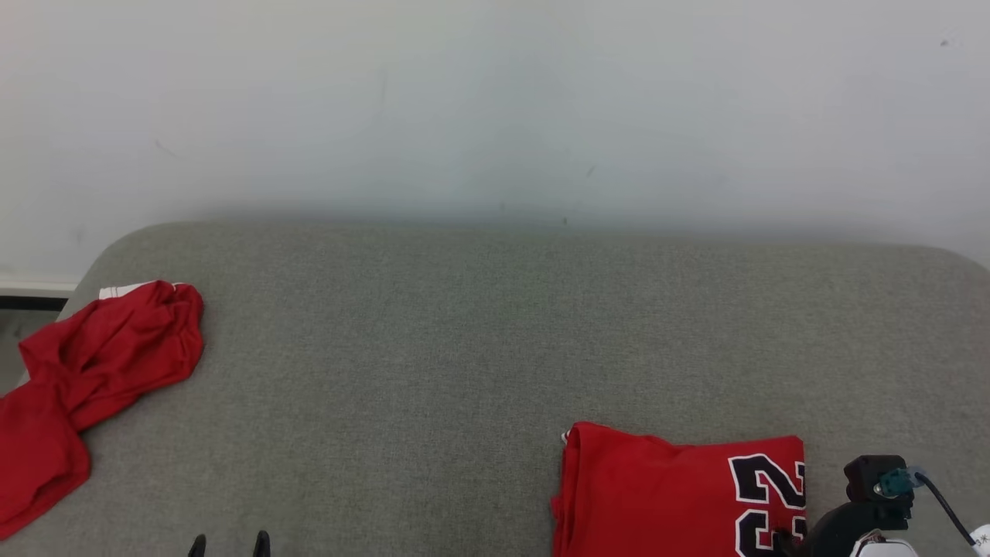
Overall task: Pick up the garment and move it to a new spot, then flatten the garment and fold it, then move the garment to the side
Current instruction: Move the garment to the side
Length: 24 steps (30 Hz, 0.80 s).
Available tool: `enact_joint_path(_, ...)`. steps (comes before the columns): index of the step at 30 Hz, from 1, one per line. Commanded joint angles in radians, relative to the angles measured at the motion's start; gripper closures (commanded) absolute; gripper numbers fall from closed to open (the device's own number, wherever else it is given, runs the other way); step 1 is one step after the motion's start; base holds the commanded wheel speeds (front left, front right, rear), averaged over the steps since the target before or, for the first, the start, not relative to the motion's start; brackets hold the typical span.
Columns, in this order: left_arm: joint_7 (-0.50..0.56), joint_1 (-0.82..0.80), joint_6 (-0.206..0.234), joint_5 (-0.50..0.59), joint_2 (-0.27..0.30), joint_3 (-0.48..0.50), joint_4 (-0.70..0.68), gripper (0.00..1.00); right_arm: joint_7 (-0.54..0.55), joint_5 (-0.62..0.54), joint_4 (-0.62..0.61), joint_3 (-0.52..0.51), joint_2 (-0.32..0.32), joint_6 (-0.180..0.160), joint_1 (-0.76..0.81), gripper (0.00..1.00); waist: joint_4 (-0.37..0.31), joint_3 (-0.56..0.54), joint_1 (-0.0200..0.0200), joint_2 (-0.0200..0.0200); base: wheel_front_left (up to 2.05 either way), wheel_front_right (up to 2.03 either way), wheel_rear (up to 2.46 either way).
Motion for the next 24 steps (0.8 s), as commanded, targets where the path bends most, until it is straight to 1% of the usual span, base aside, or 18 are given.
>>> enact_joint_path(1,0.002,-0.011,0.001,0.003,0.006,-0.002,-0.007,0.0,0.004,0.0,-0.001,-0.004,-0.001,-0.002,0.003,0.0,0.023,0.023,0.0,0.0,0.0,0.0,0.0)
enact_joint_path(6,0.008,-0.018,0.003,0.001,0.012,-0.005,-0.02,0.0,0.007,0.016,0.033,-0.006,-0.006,-0.002,-0.015,0.0,0.034,0.043,0.0,0.0,0.0,0.0,0.0)
enact_joint_path(13,0.017,-0.037,0.008,0.008,0.022,-0.018,-0.052,0.0,-0.012,0.022,0.134,0.012,-0.034,-0.002,-0.074,0.0,0.033,0.082,0.0,0.0,0.0,0.0,0.0)
enact_joint_path(14,0.017,-0.041,0.008,0.008,0.023,-0.019,-0.057,0.0,-0.014,0.024,0.146,0.023,-0.039,-0.002,-0.084,0.33,0.031,0.089,0.0,0.0,0.0,0.0,0.0)
enact_joint_path(15,0.018,-0.044,0.009,0.01,0.024,-0.021,-0.062,0.0,-0.018,0.024,0.154,0.041,-0.045,-0.002,-0.095,0.85,0.028,0.095,0.0,0.0,0.0,0.0,0.0)
enact_joint_path(16,0.018,-0.044,0.01,0.011,0.025,-0.022,-0.068,0.0,-0.026,0.027,0.159,0.061,-0.052,-0.002,-0.106,1.0,0.024,0.103,0.0,0.0,0.0,0.0,0.0)
enact_joint_path(21,0.014,-0.056,0.011,0.016,0.027,-0.034,-0.092,0.0,-0.074,0.055,0.179,0.145,-0.094,-0.002,-0.16,1.0,-0.008,0.133,0.0,0.0,0.0,0.0,0.0)
enact_joint_path(24,0.009,-0.07,0.014,0.018,0.026,-0.044,-0.112,0.0,-0.108,0.055,0.187,0.174,-0.136,-0.002,-0.197,1.0,-0.034,0.152,0.0,0.0,0.0,0.0,0.0)
